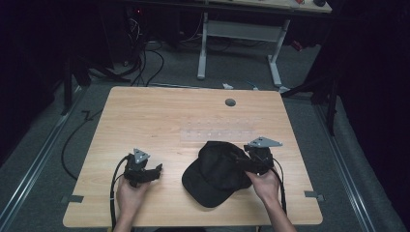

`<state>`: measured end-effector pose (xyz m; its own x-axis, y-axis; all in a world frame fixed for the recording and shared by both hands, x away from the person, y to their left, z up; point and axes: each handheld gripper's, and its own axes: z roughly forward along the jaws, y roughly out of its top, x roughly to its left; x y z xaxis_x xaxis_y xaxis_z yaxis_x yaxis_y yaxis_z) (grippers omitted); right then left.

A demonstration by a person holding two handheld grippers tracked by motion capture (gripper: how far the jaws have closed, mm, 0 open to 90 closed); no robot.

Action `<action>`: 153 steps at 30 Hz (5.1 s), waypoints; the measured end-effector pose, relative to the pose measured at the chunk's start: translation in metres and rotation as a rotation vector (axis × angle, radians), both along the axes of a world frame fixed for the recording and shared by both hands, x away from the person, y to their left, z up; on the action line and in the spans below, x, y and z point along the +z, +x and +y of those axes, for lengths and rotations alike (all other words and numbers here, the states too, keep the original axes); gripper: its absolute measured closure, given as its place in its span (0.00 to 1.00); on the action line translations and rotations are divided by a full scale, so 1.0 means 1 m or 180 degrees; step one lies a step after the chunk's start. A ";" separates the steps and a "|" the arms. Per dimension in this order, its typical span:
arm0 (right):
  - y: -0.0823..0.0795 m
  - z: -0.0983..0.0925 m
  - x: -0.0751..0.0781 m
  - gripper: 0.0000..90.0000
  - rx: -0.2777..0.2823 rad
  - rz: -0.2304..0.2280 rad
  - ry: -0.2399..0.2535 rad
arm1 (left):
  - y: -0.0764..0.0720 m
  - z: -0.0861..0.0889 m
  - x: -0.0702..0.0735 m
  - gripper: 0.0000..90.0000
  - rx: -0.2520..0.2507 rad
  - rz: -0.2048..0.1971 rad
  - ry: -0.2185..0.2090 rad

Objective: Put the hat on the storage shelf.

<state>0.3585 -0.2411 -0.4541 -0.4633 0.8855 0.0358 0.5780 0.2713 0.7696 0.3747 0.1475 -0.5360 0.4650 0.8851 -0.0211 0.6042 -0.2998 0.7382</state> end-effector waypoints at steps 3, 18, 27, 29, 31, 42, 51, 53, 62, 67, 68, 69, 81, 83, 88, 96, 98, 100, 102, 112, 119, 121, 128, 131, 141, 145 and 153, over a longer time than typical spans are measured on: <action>0.004 0.001 -0.003 0.44 -0.0018 0.0044 0.0008 | 0.000 0.000 0.000 0.29 -0.0001 0.0001 0.0002; 0.014 0.000 -0.015 0.65 -0.0034 0.0194 0.0009 | 0.000 0.000 0.000 0.29 -0.0002 0.0000 0.0003; 0.015 -0.003 -0.017 0.87 0.0086 0.0255 0.0157 | 0.000 0.000 0.000 0.29 -0.0001 0.0000 0.0005; 0.015 -0.003 -0.016 0.90 0.0101 0.0242 0.0187 | 0.000 0.000 0.000 0.29 -0.0002 -0.0001 0.0008; 0.013 -0.004 -0.015 0.92 0.0114 0.0209 0.0204 | 0.000 0.000 0.000 0.29 -0.0002 -0.0001 0.0009; 0.009 -0.006 -0.009 0.93 0.0200 0.0137 0.0319 | 0.000 0.000 0.000 0.29 -0.0002 -0.0002 0.0012; 0.001 -0.009 0.002 0.92 0.0257 0.0037 0.0359 | 0.000 0.000 0.000 0.28 0.0000 -0.0004 0.0015; 0.000 -0.010 0.004 0.92 0.0274 0.0011 0.0366 | 0.000 0.000 0.000 0.28 -0.0002 -0.0004 0.0016; -0.006 -0.013 0.012 0.92 0.0320 -0.0052 0.0451 | 0.000 0.000 0.000 0.28 -0.0004 -0.0003 0.0015; -0.010 -0.013 0.018 0.92 0.0343 -0.0096 0.0436 | 0.000 0.000 0.000 0.28 -0.0004 0.0002 0.0010; -0.011 -0.013 0.019 0.92 0.0352 -0.0105 0.0438 | 0.000 -0.001 0.000 0.28 -0.0003 0.0002 0.0008; -0.011 -0.013 0.020 0.92 0.0364 -0.0117 0.0437 | 0.000 -0.001 0.000 0.28 -0.0007 0.0008 0.0007; -0.017 -0.010 0.027 0.92 0.0464 -0.0176 0.0473 | 0.000 -0.002 0.001 0.25 -0.0120 0.0069 -0.0081; -0.019 -0.010 0.029 0.92 0.0478 -0.0196 0.0471 | 0.000 -0.002 0.002 0.25 -0.0172 0.0084 -0.0115; -0.021 -0.010 0.032 0.92 0.0492 -0.0235 0.0473 | -0.005 -0.009 0.006 0.24 -0.0397 0.0106 -0.0253; -0.022 -0.011 0.032 0.92 0.0502 -0.0256 0.0478 | -0.010 -0.020 0.023 0.21 -0.0726 0.0127 -0.0464; -0.022 -0.011 0.032 0.92 0.0502 -0.0257 0.0481 | -0.011 -0.024 0.028 0.21 -0.0825 0.0127 -0.0502; -0.022 -0.011 0.033 0.92 0.0505 -0.0261 0.0483 | -0.012 -0.028 0.032 0.20 -0.0923 0.0133 -0.0532; -0.022 -0.010 0.034 0.92 0.0518 -0.0280 0.0478 | -0.013 -0.034 0.037 0.19 -0.1047 0.0156 -0.0566; -0.022 -0.007 0.038 0.92 0.0579 -0.0355 0.0475 | -0.016 -0.048 0.048 0.19 -0.1329 0.0212 -0.0639; -0.021 0.000 0.043 0.92 0.0682 -0.0427 0.0461 | -0.015 -0.060 0.052 0.19 -0.1536 0.0288 -0.0674; -0.021 0.001 0.043 0.92 0.0696 -0.0430 0.0466 | -0.015 -0.061 0.052 0.19 -0.1560 0.0299 -0.0674; -0.020 0.005 0.046 0.92 0.0823 -0.0510 0.0469 | -0.015 -0.067 0.054 0.18 -0.1695 0.0373 -0.0697; -0.020 0.007 0.047 0.92 0.0902 -0.0542 0.0515 | -0.014 -0.069 0.055 0.18 -0.1759 0.0419 -0.0731; -0.019 0.012 0.050 0.92 0.1101 -0.0614 0.0583 | -0.012 -0.072 0.056 0.20 -0.1846 0.0505 -0.0786; -0.018 0.013 0.052 0.91 0.1169 -0.0640 0.0615 | -0.012 -0.070 0.056 0.25 -0.1890 0.0533 -0.0832; -0.016 0.012 0.055 0.91 0.1253 -0.0691 0.0695 | -0.012 -0.069 0.059 0.38 -0.2016 0.0585 -0.0895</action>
<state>0.3425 -0.2287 -0.3996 -0.7782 0.6244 0.0666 0.2843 0.2558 0.9240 0.3630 0.0782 -0.4770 0.8547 0.3958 -0.3360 0.4990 -0.4476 0.7421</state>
